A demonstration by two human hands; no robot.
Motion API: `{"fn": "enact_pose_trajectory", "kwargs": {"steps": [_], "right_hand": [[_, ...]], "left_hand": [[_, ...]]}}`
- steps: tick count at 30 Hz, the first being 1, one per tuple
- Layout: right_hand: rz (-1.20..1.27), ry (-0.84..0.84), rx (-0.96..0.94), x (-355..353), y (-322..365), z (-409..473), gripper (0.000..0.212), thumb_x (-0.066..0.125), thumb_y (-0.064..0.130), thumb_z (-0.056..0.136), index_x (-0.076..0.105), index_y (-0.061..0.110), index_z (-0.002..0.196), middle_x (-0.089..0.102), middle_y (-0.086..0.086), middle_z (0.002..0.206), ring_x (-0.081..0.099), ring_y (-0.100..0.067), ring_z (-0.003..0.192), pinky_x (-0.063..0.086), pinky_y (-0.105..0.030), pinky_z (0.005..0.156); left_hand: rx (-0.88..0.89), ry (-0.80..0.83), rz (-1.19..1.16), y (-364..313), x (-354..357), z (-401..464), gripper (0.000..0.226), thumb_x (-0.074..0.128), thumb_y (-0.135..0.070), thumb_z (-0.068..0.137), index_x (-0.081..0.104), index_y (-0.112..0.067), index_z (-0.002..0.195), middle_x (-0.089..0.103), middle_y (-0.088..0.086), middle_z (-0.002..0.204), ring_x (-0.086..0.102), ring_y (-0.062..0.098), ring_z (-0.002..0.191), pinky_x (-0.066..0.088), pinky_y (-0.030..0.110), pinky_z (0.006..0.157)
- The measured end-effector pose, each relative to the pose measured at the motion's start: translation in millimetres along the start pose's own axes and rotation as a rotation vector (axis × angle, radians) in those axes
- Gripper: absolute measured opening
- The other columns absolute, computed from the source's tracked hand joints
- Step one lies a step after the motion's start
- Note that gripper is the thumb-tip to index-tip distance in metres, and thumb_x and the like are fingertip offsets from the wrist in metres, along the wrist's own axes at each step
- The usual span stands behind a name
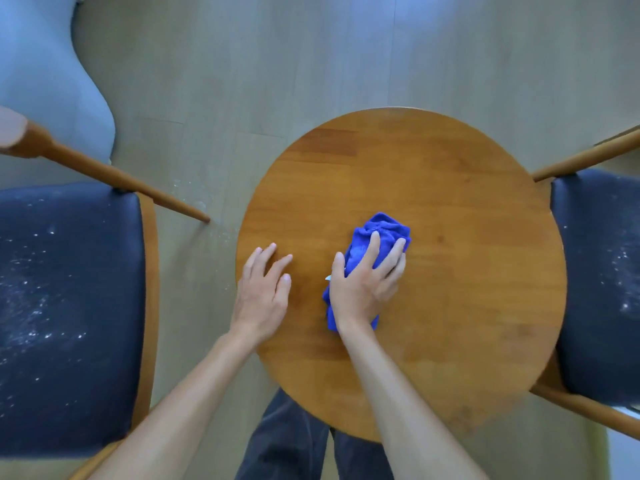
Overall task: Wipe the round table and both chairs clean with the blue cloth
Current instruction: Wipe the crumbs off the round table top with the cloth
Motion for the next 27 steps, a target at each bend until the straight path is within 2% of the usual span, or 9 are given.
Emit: {"fn": "enact_pose_trajectory", "kwargs": {"steps": [2, 5, 9, 14, 17, 19, 21, 24, 27], "right_hand": [[-0.088, -0.003, -0.133, 5, 12, -16, 0.057, 0.054, 0.037, 0.083, 0.053, 0.015, 0.136, 0.037, -0.022, 0.150, 0.042, -0.041, 0.132, 0.050, -0.045, 0.085], [-0.084, 0.052, -0.462, 13, 16, -74, 0.056, 0.061, 0.025, 0.081, 0.054, 0.020, 0.137, 0.037, -0.017, 0.152, 0.038, -0.036, 0.138, 0.049, -0.040, 0.086], [-0.049, 0.118, -0.737, 11, -24, -139, 0.054, 0.060, 0.015, 0.079, 0.058, 0.022, 0.132, 0.041, -0.014, 0.150, 0.036, -0.035, 0.140, 0.047, -0.046, 0.095], [-0.078, 0.109, -0.866, -29, -114, -133, 0.046, 0.060, 0.014, 0.080, 0.064, 0.023, 0.125, 0.047, -0.014, 0.145, 0.047, -0.040, 0.131, 0.046, -0.051, 0.093], [-0.141, 0.015, -0.786, -77, -194, -91, 0.054, 0.060, 0.009, 0.075, 0.060, 0.020, 0.127, 0.046, -0.020, 0.144, 0.052, -0.044, 0.123, 0.047, -0.053, 0.093], [-0.144, -0.057, -0.553, -108, -241, -55, 0.057, 0.060, 0.009, 0.074, 0.056, 0.015, 0.131, 0.040, -0.022, 0.148, 0.049, -0.042, 0.125, 0.044, -0.052, 0.099], [-0.091, -0.151, -0.236, -122, -270, -34, 0.054, 0.055, 0.012, 0.078, 0.056, 0.011, 0.132, 0.034, -0.021, 0.151, 0.045, -0.040, 0.124, 0.039, -0.047, 0.103], [-0.049, -0.269, 0.025, -111, -255, -36, 0.053, 0.051, 0.013, 0.080, 0.055, 0.009, 0.133, 0.034, -0.023, 0.151, 0.045, -0.043, 0.124, 0.040, -0.049, 0.103], [0.016, -0.293, 0.049, -84, -206, -62, 0.056, 0.054, 0.013, 0.076, 0.057, 0.010, 0.132, 0.035, -0.024, 0.151, 0.046, -0.046, 0.124, 0.039, -0.048, 0.104]], "left_hand": [[-0.053, -0.014, -0.179, 4, -2, 0, 0.053, 0.029, -0.032, 0.088, 0.053, -0.018, 0.134, 0.034, -0.002, 0.152, 0.015, 0.013, 0.144, 0.006, 0.016, 0.111], [-0.142, -0.110, -0.307, 4, -9, 4, 0.048, 0.033, -0.023, 0.092, 0.051, -0.013, 0.135, 0.040, 0.002, 0.148, 0.023, 0.015, 0.142, 0.010, 0.018, 0.111], [-0.097, -0.080, -0.019, -6, 10, -2, 0.050, 0.038, -0.028, 0.092, 0.045, -0.016, 0.140, 0.026, 0.005, 0.156, 0.012, 0.021, 0.146, 0.008, 0.031, 0.118], [-0.084, 0.005, 0.339, -29, 48, -35, 0.058, 0.049, -0.037, 0.092, 0.031, -0.029, 0.147, 0.005, 0.007, 0.160, -0.004, 0.025, 0.147, 0.003, 0.051, 0.117], [-0.098, 0.086, 0.477, -32, 71, -60, 0.069, 0.046, -0.052, 0.090, 0.017, -0.034, 0.150, -0.006, 0.007, 0.160, -0.011, 0.029, 0.146, 0.004, 0.059, 0.114], [-0.118, 0.101, 0.511, -31, 79, -70, 0.075, 0.044, -0.057, 0.089, 0.008, -0.033, 0.151, -0.010, 0.007, 0.159, -0.013, 0.032, 0.145, 0.004, 0.062, 0.113], [-0.130, 0.108, 0.523, -30, 82, -73, 0.078, 0.042, -0.059, 0.089, 0.003, -0.033, 0.151, -0.014, 0.007, 0.159, -0.015, 0.033, 0.145, 0.004, 0.064, 0.112], [-0.145, 0.135, 0.513, -29, 83, -72, 0.078, 0.043, -0.058, 0.090, 0.001, -0.034, 0.151, -0.016, 0.005, 0.158, -0.018, 0.032, 0.144, 0.003, 0.063, 0.113], [-0.158, 0.135, 0.477, -30, 80, -70, 0.074, 0.046, -0.050, 0.092, 0.005, -0.035, 0.151, -0.015, 0.004, 0.159, -0.018, 0.030, 0.145, 0.002, 0.062, 0.113]]}}
Point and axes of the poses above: each hand's wrist, its own z-axis towards the middle knuckle, its own x-axis out of the palm, y = z × x, the point moved 7 cm from there along z, towards the middle knuckle
